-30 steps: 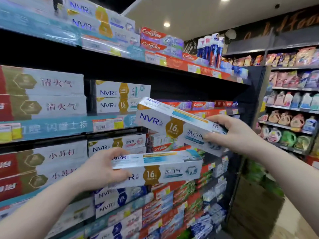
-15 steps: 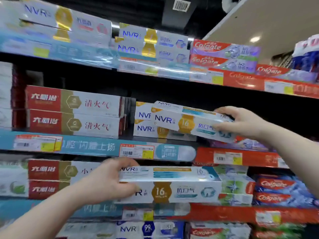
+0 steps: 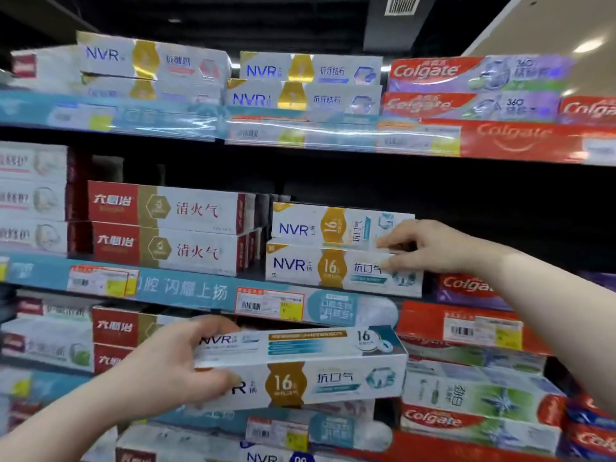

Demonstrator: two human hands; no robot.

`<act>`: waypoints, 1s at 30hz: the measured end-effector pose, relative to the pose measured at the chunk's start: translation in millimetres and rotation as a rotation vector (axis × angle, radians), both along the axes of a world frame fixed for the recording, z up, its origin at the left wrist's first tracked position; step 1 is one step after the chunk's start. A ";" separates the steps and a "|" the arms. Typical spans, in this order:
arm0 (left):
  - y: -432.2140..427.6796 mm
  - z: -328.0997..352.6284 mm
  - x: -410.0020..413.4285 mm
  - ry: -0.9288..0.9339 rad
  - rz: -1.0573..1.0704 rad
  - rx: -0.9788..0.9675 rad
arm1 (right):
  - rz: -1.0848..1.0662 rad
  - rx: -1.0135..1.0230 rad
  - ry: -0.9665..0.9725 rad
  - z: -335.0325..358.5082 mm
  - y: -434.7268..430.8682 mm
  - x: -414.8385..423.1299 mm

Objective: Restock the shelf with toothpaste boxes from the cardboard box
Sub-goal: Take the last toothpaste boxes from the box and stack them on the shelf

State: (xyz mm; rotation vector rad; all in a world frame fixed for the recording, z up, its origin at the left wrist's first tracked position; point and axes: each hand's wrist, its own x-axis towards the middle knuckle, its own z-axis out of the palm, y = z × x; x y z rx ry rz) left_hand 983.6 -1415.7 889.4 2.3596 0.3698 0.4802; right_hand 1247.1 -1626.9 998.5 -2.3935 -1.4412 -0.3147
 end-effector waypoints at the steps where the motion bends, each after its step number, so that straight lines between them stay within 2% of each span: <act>1: 0.0 -0.3 0.8 0.004 -0.002 0.006 | 0.001 0.001 0.001 -1.3 -0.1 0.7; 13: 7.1 16.7 16.2 -0.079 -0.026 -0.058 | 0.020 0.042 0.052 -5.6 -4.4 -2.9; 16: 7.1 32.1 20.2 -0.135 -0.055 -0.012 | -0.022 0.059 0.040 -7.5 -4.7 -5.9; 21: 7.6 71.3 37.8 -0.262 -0.142 -0.001 | -0.132 0.316 0.011 9.9 -24.3 -12.2; 24: 10.8 98.8 58.7 -0.314 -0.178 -0.013 | -0.237 0.341 -0.014 15.9 -39.5 -14.0; 30: 18.9 124.4 96.5 -0.224 -0.202 0.008 | -0.320 0.331 0.018 8.7 -58.5 -13.6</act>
